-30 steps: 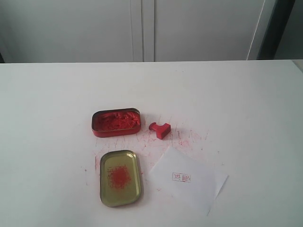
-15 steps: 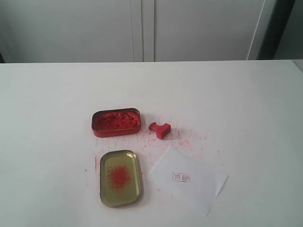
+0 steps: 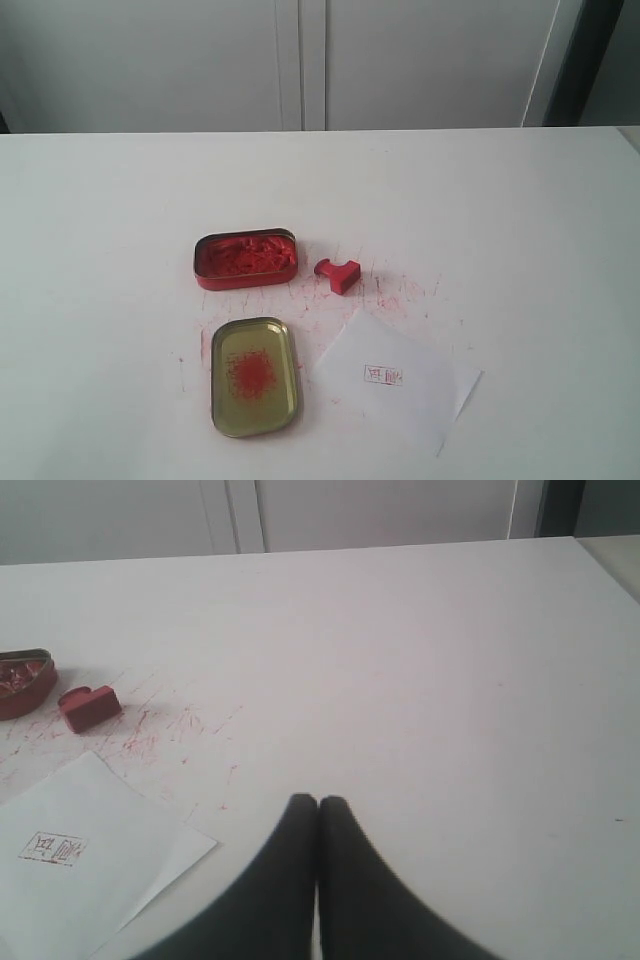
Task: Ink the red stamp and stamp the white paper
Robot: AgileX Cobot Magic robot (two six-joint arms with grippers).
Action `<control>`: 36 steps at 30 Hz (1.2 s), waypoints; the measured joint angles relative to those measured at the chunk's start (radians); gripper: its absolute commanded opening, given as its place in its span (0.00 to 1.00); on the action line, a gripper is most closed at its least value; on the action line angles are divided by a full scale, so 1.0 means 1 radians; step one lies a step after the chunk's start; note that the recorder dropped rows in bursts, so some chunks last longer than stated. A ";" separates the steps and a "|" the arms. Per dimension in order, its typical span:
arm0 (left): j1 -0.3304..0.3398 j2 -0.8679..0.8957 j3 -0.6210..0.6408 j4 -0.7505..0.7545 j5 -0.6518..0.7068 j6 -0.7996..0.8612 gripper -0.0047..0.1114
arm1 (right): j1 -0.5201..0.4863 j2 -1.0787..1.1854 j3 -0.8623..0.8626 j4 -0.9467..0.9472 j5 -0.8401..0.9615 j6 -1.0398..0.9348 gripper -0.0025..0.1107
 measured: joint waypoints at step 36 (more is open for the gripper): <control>0.000 -0.168 0.114 0.047 -0.044 0.025 0.04 | 0.000 0.000 0.000 0.000 0.000 0.000 0.02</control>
